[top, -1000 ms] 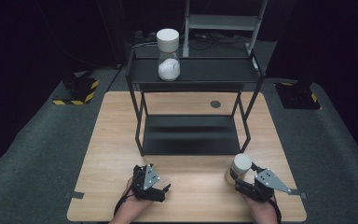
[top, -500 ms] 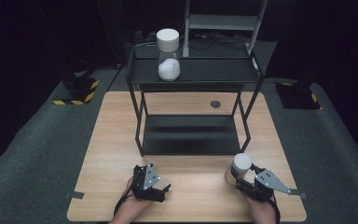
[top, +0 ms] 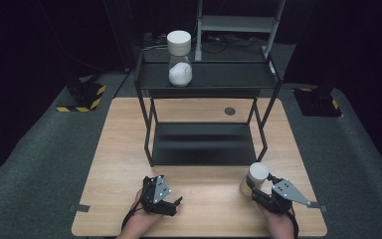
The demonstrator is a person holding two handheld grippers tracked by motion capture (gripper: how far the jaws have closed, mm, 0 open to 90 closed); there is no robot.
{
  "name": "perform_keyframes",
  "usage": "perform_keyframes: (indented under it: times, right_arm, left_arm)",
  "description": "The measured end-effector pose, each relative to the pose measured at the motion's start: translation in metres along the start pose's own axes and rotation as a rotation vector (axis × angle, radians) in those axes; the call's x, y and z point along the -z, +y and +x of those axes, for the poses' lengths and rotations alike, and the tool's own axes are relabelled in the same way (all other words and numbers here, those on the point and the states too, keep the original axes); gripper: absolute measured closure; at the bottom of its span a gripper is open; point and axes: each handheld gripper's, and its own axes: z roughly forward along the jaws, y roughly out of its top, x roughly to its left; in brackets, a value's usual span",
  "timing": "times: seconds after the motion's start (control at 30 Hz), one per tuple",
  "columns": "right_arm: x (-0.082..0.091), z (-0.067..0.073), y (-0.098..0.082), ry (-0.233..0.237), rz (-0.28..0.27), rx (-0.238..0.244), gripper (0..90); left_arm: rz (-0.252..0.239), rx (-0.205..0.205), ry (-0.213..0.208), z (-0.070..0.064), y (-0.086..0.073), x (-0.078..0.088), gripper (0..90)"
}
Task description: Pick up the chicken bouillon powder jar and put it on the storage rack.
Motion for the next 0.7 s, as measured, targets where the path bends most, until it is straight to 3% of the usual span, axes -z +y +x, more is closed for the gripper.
perform_keyframes:
  times: [0.7]
  right_arm:
    - [-0.009, 0.002, 0.039, 0.050, -0.052, 0.004, 34.8]
  left_arm:
    - [-0.006, -0.006, -0.006, 0.000, -0.001, 0.001, 1.1]
